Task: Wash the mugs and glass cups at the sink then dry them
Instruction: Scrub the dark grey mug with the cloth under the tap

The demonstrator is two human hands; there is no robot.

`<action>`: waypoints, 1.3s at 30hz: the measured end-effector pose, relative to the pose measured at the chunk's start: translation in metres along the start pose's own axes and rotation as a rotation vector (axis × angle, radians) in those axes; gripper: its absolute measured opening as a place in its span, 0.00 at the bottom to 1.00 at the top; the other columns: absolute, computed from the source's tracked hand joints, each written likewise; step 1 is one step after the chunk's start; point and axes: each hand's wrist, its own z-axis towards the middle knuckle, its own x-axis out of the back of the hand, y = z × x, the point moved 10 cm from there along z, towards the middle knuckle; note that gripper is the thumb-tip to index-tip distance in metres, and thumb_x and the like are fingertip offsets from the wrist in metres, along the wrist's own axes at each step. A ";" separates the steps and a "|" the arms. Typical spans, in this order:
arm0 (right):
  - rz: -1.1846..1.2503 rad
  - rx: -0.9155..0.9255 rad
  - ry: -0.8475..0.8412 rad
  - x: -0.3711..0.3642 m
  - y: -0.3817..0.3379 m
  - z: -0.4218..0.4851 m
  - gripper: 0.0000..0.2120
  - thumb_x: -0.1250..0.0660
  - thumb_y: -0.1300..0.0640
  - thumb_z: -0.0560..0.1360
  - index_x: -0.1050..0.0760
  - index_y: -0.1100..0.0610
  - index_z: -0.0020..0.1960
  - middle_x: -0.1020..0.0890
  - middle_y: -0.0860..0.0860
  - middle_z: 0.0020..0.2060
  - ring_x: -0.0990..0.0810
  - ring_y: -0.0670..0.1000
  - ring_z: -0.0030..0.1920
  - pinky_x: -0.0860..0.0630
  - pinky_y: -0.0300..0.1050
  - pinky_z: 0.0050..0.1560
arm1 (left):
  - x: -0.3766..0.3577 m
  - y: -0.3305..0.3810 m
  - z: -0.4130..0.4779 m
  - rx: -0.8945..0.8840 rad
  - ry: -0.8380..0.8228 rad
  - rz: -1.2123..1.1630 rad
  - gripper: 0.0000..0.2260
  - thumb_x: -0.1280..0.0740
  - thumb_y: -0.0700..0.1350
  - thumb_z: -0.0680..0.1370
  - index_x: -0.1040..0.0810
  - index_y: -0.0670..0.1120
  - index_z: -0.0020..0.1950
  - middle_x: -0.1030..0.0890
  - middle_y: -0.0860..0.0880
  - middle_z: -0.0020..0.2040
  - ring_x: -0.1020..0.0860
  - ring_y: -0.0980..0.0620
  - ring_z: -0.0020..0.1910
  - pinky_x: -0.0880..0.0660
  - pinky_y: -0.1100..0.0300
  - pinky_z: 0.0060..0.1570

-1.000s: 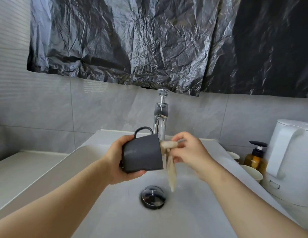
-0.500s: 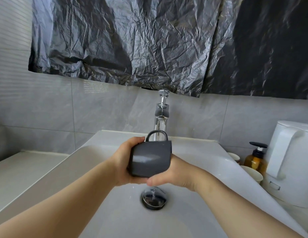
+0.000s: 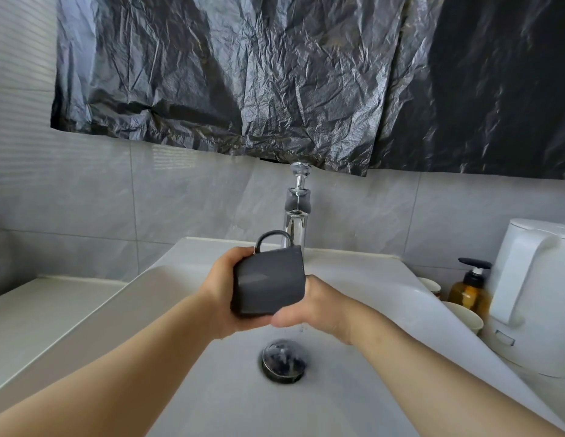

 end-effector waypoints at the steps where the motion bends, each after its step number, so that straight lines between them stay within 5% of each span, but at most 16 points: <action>1: -0.021 0.000 0.019 0.001 0.000 0.002 0.20 0.30 0.69 0.67 0.24 0.51 0.54 0.18 0.45 0.44 0.20 0.39 0.43 0.26 0.31 0.42 | 0.002 -0.002 0.000 0.022 0.009 -0.009 0.13 0.33 0.55 0.73 0.24 0.45 0.43 0.21 0.43 0.38 0.22 0.43 0.37 0.25 0.51 0.33; 6: 0.099 -0.085 0.175 0.012 0.011 0.011 0.06 0.30 0.61 0.73 0.23 0.51 0.47 0.19 0.49 0.38 0.21 0.45 0.35 0.27 0.34 0.31 | 0.007 -0.015 0.007 0.109 0.005 0.013 0.16 0.32 0.56 0.72 0.23 0.44 0.46 0.21 0.42 0.39 0.22 0.41 0.38 0.23 0.56 0.25; 11: 0.323 -0.211 0.289 0.024 0.030 0.013 0.12 0.30 0.60 0.72 0.22 0.59 0.55 0.17 0.57 0.46 0.19 0.55 0.45 0.23 0.45 0.43 | -0.008 -0.020 0.015 0.080 -0.092 0.062 0.15 0.30 0.54 0.72 0.21 0.45 0.51 0.19 0.40 0.47 0.20 0.40 0.46 0.22 0.48 0.39; 17: 0.133 -0.158 0.264 0.035 0.018 0.010 0.06 0.32 0.65 0.70 0.22 0.56 0.45 0.18 0.53 0.40 0.20 0.50 0.41 0.24 0.39 0.39 | -0.014 -0.020 0.016 0.177 0.014 -0.020 0.18 0.31 0.57 0.72 0.24 0.43 0.51 0.20 0.40 0.49 0.20 0.39 0.45 0.21 0.49 0.33; 21: -0.050 -0.174 0.198 0.043 0.018 0.014 0.07 0.31 0.65 0.69 0.21 0.57 0.46 0.18 0.55 0.45 0.20 0.52 0.46 0.23 0.43 0.50 | -0.023 -0.032 0.023 0.281 -0.009 -0.160 0.23 0.31 0.57 0.71 0.23 0.41 0.57 0.19 0.38 0.53 0.20 0.36 0.48 0.20 0.48 0.29; 24: -0.158 -0.250 0.189 0.039 0.025 0.020 0.18 0.27 0.56 0.62 0.21 0.59 0.52 0.17 0.56 0.49 0.19 0.53 0.51 0.23 0.47 0.56 | -0.017 -0.040 0.025 0.322 -0.020 -0.113 0.24 0.31 0.58 0.71 0.23 0.40 0.57 0.20 0.36 0.51 0.21 0.35 0.42 0.22 0.50 0.23; 28: 0.044 -0.238 0.134 0.027 0.019 0.026 0.22 0.32 0.57 0.57 0.22 0.60 0.51 0.18 0.57 0.46 0.20 0.55 0.47 0.25 0.45 0.46 | -0.007 -0.022 0.021 0.210 0.018 -0.070 0.21 0.31 0.59 0.71 0.22 0.41 0.51 0.19 0.39 0.47 0.20 0.39 0.42 0.20 0.51 0.27; 31: 0.221 -0.105 0.031 0.016 0.006 0.019 0.18 0.35 0.62 0.57 0.22 0.57 0.47 0.19 0.54 0.42 0.21 0.53 0.46 0.25 0.43 0.50 | -0.008 -0.005 0.016 0.090 0.050 0.018 0.17 0.33 0.58 0.72 0.24 0.44 0.46 0.20 0.42 0.40 0.21 0.42 0.38 0.23 0.52 0.31; 35: -0.033 -0.056 0.039 0.015 0.011 0.015 0.23 0.31 0.66 0.61 0.23 0.56 0.56 0.17 0.53 0.51 0.20 0.51 0.54 0.25 0.44 0.58 | -0.014 0.011 0.012 -0.042 0.049 0.072 0.12 0.33 0.54 0.74 0.24 0.45 0.42 0.20 0.43 0.35 0.21 0.43 0.35 0.23 0.51 0.31; 39: 0.159 -0.099 0.028 0.012 0.011 0.013 0.11 0.30 0.58 0.59 0.23 0.55 0.42 0.22 0.51 0.35 0.25 0.52 0.38 0.32 0.43 0.37 | -0.016 0.026 0.009 -0.198 0.013 0.193 0.11 0.34 0.54 0.76 0.24 0.46 0.42 0.19 0.45 0.32 0.21 0.44 0.35 0.22 0.50 0.34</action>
